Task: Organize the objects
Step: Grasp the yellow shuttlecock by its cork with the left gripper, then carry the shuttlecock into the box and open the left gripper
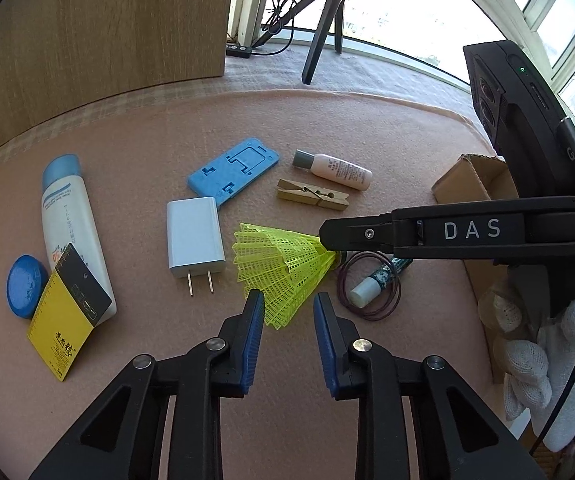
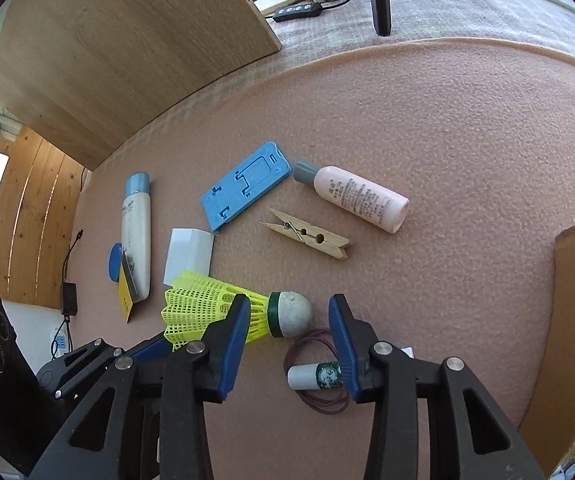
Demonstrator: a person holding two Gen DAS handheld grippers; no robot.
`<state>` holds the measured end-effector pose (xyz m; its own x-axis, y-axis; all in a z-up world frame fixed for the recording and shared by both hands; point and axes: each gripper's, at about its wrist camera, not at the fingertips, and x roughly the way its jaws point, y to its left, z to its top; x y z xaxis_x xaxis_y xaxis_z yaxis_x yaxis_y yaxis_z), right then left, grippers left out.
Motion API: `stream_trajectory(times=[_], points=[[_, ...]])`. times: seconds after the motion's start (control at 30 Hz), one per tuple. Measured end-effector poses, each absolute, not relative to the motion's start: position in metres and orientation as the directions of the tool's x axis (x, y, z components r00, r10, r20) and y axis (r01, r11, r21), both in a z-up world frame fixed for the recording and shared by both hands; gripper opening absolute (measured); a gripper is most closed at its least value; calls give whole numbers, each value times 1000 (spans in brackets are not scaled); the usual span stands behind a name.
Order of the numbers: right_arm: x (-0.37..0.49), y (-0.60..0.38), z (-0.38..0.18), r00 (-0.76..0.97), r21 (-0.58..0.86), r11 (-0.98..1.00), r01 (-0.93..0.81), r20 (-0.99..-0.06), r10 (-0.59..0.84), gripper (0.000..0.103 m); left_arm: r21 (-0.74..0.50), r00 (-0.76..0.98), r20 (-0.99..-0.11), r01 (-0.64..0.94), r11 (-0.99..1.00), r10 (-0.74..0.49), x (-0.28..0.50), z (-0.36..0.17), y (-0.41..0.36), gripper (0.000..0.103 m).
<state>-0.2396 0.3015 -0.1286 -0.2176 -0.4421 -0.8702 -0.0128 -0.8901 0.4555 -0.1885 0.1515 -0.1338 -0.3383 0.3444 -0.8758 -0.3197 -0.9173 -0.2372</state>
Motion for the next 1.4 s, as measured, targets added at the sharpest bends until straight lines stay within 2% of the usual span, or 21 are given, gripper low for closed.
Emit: stream_trajectory(times=[0.13,0.27,0.47,0.63,0.87,0.93,1.13,1.27,1.4], points=[[-240,301,-131,-215,470,-882,-18,-864,-456,35,-244,-329,-877,-321,-915,349,-191,-136,153,21],[-240,303,-133,-207,500,-866,-31,-851,-484,31,-255,-316,-878,-324,-911,359,-192,-139,155,9],[-237,306,-133,-213,517,-855,-49,-841,-497,28,-270,-316,-871,-330,-905,375,-190,-136,154,6],[-235,304,-131,-205,549,-835,-42,-823,-530,17,-272,-325,-864,-339,-901,384,-187,-130,155,3],[-231,300,-129,-213,546,-837,-40,-823,-527,19,-264,-326,-869,-331,-906,372,-183,-132,152,2],[-231,301,-129,-216,547,-835,-52,-823,-526,27,-283,-314,-870,-315,-906,381,-180,-136,149,2],[-233,293,-128,-212,528,-849,-31,-833,-510,34,-287,-302,-874,-309,-907,380,-173,-141,145,2],[-237,279,-129,-200,496,-868,-3,-851,-486,36,-273,-295,-883,-308,-911,364,-174,-144,143,9],[-240,273,-130,-201,480,-877,4,-859,-471,38,-262,-298,-890,-284,-922,345,-179,-148,137,34]])
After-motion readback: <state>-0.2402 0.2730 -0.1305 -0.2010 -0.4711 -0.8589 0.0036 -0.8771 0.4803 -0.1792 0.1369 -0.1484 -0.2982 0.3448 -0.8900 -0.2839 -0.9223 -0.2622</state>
